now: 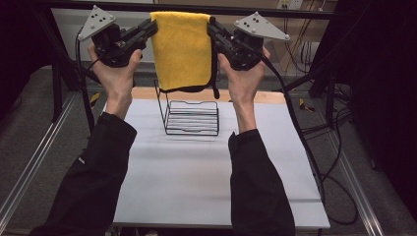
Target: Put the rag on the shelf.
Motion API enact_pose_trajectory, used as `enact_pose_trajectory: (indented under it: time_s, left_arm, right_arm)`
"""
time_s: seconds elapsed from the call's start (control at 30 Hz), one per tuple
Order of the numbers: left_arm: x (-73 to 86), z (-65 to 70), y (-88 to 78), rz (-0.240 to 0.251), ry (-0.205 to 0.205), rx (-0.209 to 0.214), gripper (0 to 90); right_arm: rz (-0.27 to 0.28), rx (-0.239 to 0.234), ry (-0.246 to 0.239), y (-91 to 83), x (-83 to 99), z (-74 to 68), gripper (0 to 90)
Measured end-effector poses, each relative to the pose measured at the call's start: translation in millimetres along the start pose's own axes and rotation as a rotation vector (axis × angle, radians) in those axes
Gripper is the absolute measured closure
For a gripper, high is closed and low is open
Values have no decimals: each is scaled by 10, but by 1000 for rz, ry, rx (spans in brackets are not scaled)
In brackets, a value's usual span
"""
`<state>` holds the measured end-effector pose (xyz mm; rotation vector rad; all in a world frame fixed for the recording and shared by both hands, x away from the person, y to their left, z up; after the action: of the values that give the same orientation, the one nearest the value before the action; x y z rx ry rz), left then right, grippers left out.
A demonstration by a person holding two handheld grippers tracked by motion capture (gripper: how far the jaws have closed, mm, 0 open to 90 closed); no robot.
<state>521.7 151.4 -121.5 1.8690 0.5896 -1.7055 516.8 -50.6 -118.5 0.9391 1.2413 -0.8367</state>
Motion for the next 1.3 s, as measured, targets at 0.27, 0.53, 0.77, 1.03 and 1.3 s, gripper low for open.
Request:
enact_pose_trajectory:
  time_s: [0.27,0.53,0.77,1.03,1.3]
  left_arm:
    - [-39,-113,111,3,-2,-10,843]
    - [-113,-219,226,9,19,-26,843]
    - [-96,-310,324,31,15,-24,843]
    - [12,-421,363,32,19,-28,843]
    - [182,-518,315,15,24,-33,842]
  right_arm:
    - [3,10,5,134,-42,51,824]
    - [17,18,11,273,-73,107,824]
    - [24,29,13,379,-76,172,824]
    - [20,29,-5,511,-9,190,824]
    - [2,13,-21,620,137,150,824]
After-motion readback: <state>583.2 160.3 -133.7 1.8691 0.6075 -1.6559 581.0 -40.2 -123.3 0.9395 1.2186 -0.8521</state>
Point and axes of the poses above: each handheld gripper's, and its own axes: y roughly forward along the jaws, x roughly out of its underside, z roughly to its right, the point moved 7 cm from there along y, roughly forward along the jaws, and after that the axes turned 13 degrees about x, right-handed, at the moved point
